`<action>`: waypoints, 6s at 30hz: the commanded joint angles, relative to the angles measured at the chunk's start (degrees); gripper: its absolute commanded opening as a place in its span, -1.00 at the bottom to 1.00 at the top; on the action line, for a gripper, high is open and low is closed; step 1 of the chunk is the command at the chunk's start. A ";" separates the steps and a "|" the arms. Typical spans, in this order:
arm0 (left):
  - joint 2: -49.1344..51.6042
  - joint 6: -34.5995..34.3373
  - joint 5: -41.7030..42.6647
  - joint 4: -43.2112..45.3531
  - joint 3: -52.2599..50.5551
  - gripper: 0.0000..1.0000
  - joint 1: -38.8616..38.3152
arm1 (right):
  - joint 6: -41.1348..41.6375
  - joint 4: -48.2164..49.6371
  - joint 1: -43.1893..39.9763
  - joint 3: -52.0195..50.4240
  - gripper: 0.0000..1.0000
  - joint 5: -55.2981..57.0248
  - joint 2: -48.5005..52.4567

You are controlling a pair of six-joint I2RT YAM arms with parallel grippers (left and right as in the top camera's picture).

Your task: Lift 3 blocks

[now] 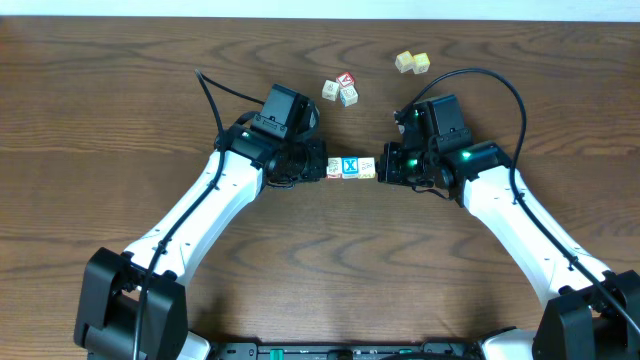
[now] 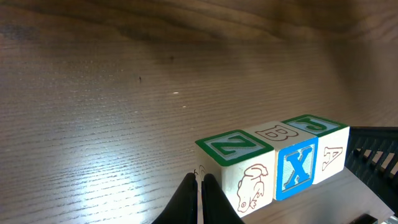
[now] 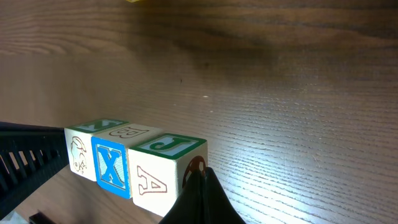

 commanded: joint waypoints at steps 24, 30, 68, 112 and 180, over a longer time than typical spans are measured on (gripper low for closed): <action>-0.28 -0.33 8.59 1.27 0.79 -0.86 -2.16 | 2.16 1.53 4.66 1.62 -0.98 -8.26 -0.98; -0.28 -0.33 8.59 1.36 0.79 -0.86 -2.16 | 2.19 1.60 5.14 1.62 -0.98 -7.85 -0.85; 9.70 -1.20 8.57 5.01 0.79 -0.86 -4.48 | 2.14 4.33 6.25 1.53 -0.98 -7.02 8.41; 16.72 -1.33 -16.92 -0.24 0.90 -0.86 -4.39 | 1.44 -3.23 3.13 1.46 -0.98 17.38 18.88; -20.74 -1.38 -20.85 -21.99 1.18 0.49 6.27 | 5.77 -40.70 8.11 4.20 0.98 25.11 -25.42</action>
